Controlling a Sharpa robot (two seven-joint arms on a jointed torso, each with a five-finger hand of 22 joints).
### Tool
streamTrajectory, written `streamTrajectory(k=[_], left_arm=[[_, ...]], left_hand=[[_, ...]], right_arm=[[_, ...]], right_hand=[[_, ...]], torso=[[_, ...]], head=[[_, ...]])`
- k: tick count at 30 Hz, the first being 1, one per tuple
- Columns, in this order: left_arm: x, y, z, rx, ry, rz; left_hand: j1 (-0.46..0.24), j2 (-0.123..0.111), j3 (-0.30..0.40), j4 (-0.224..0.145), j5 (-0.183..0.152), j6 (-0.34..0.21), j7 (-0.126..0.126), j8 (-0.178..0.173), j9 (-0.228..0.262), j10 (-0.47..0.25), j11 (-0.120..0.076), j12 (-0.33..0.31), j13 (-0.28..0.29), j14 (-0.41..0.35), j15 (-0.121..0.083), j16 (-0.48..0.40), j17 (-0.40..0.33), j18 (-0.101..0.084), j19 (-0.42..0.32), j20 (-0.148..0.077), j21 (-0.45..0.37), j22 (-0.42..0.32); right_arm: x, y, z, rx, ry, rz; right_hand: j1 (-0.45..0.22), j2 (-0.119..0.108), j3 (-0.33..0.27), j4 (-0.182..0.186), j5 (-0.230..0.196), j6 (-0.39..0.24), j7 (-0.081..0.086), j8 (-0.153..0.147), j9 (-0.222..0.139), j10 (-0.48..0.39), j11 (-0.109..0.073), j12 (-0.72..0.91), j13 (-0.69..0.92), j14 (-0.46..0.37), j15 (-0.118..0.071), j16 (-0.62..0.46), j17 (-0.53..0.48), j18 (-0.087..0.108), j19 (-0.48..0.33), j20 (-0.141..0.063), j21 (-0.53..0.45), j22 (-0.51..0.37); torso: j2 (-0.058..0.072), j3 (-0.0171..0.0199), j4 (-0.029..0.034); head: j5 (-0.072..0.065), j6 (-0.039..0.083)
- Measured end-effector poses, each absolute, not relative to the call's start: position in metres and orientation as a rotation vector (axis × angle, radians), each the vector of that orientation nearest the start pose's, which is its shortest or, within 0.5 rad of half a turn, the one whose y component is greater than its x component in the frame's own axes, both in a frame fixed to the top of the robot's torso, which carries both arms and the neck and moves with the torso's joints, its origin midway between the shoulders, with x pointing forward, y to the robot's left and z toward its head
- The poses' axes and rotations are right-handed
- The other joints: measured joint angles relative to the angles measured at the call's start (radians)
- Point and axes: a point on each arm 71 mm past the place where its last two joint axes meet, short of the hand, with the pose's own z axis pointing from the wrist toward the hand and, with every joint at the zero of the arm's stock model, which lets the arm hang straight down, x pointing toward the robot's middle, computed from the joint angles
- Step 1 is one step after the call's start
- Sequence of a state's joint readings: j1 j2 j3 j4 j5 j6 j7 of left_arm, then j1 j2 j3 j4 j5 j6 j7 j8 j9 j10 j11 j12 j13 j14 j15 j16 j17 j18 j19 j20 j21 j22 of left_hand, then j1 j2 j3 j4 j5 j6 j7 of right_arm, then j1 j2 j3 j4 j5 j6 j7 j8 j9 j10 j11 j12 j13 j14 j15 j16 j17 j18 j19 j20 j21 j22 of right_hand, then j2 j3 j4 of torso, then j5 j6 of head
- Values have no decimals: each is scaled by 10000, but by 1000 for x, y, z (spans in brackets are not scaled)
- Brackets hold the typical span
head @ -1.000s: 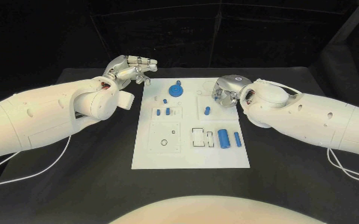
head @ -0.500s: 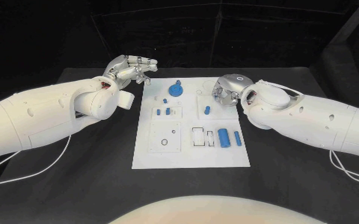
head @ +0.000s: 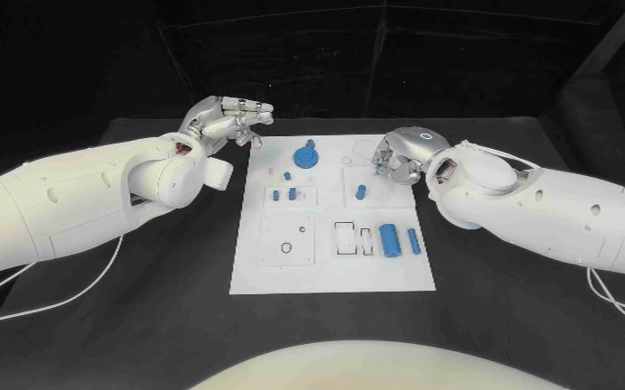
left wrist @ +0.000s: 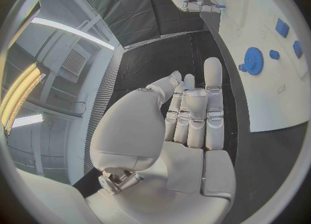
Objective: Assemble the parts on the task board
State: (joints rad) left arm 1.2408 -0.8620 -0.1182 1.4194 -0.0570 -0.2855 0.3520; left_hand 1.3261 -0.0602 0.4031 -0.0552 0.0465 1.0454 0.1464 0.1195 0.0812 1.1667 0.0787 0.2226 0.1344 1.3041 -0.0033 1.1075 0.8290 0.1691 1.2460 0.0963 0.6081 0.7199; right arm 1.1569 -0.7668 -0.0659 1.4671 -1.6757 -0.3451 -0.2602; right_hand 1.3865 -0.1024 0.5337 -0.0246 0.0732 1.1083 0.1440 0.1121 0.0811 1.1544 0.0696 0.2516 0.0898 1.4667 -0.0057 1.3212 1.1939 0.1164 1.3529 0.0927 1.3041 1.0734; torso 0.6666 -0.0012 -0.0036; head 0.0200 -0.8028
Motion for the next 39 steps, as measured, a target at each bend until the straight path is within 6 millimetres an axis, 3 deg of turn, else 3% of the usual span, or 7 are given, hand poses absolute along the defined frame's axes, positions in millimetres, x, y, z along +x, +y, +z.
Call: streamTrajectory(k=[4,6,18,29,39], left_arm=[[505,252,-194,-10808,14761,-13845],[505,252,-194,-10811,14763,-13843],[504,250,-194,-10802,14792,-13887],[504,242,-194,-10725,14865,-14081],[503,238,-194,-10685,14898,-14175]], left_hand=[[0,0,-28,-28,0,0,0,0,0,0,0,0,0,0,0,0,-15,0,-32,32,0,1],[0,0,-29,-29,0,0,0,0,0,0,0,0,0,0,0,0,-19,0,-33,33,0,1],[0,0,-29,-29,0,0,0,0,1,0,0,0,9,-35,35,0,-31,-1,-33,33,0,1],[0,0,-29,-28,0,0,0,1,1,0,0,0,8,-35,36,0,-30,-1,-33,33,0,2],[0,0,-28,-28,0,0,0,1,2,0,0,0,8,-34,36,0,-32,-1,-33,33,0,0]], right_arm=[[477,-182,-209,-2493,16325,4769],[471,-179,-206,-2489,16218,5004],[441,-142,-181,-2560,15380,6759],[427,-97,-178,-2959,15186,7941],[418,-69,-206,-3291,15836,8369]], right_hand=[[0,0,0,0,0,-1,0,0,-1,0,1,0,0,0,0,0,-1,-8,0,0,0,13],[0,0,0,0,0,-1,0,0,-4,-1,0,0,0,0,1,0,-1,-161,-1,0,0,33],[1,-1,0,0,0,-1,1,0,-11,-1,1,0,0,0,1,0,12,-160,37,-37,47,88],[1,-1,-27,-27,65,-2,1,0,-15,-2,1,-15,-1,0,1,0,11,-159,37,-37,47,86],[1,-1,-27,-27,100,-2,1,-1,-22,-2,2,-50,-1,0,1,0,10,-159,36,-37,59,114]], torso=[[-1,-2,0],[-1,-4,0],[-2,-13,15],[3,-22,28],[7,-21,20]], head=[[-1,0],[-2,6],[90,46],[394,-35],[717,-192]])
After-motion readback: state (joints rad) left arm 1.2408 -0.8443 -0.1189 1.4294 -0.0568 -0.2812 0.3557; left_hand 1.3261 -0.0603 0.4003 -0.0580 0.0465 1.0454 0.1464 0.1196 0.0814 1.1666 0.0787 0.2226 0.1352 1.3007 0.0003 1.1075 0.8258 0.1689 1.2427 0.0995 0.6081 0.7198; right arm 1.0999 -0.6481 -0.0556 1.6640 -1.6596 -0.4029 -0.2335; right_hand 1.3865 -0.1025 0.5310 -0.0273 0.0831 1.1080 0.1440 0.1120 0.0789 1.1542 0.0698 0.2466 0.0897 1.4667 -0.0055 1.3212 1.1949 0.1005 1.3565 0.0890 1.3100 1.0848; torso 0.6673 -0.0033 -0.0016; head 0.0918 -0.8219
